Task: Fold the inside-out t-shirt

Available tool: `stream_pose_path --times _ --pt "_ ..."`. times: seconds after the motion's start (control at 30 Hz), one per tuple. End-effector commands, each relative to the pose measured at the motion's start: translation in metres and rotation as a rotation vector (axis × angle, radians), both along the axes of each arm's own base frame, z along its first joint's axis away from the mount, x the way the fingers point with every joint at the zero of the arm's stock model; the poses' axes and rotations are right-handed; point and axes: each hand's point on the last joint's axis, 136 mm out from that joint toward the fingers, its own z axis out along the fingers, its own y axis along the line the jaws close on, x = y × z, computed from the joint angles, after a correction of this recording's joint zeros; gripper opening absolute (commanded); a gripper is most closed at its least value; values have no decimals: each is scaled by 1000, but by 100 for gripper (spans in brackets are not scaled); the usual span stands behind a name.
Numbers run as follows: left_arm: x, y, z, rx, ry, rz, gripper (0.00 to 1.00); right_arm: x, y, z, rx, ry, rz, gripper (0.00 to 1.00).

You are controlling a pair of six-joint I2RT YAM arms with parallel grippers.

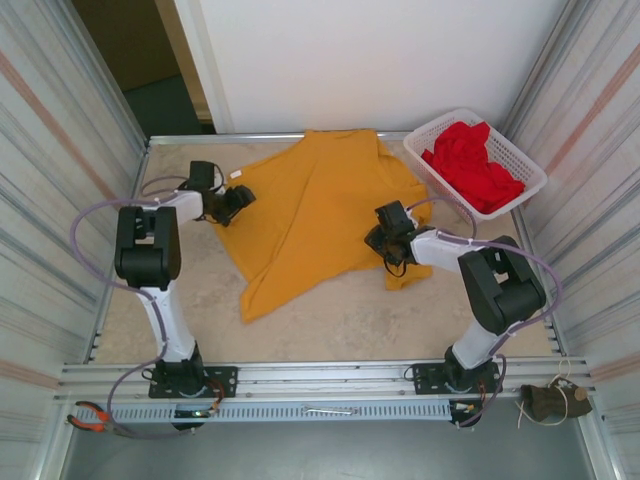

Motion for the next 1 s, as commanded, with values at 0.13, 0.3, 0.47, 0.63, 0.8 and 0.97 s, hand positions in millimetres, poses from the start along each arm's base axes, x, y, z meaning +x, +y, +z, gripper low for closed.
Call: stream_pose_path --times 0.13,0.3,0.47,0.63,0.8,0.97 --pt "-117 34 -51 -26 336 274 66 21 -4 -8 -10 58 -18 52" --pt "-194 24 -58 -91 406 417 66 55 11 -14 -3 98 44 52" --pt "-220 -4 -31 -38 342 352 66 111 16 -12 -9 109 89 52" --pt "-193 -40 37 65 122 188 67 156 31 50 40 -54 250 52" --pt "-127 -54 81 113 -31 67 71 117 35 96 31 -135 315 54" --pt "-71 -60 52 160 12 -33 70 55 50 62 32 -64 340 54"
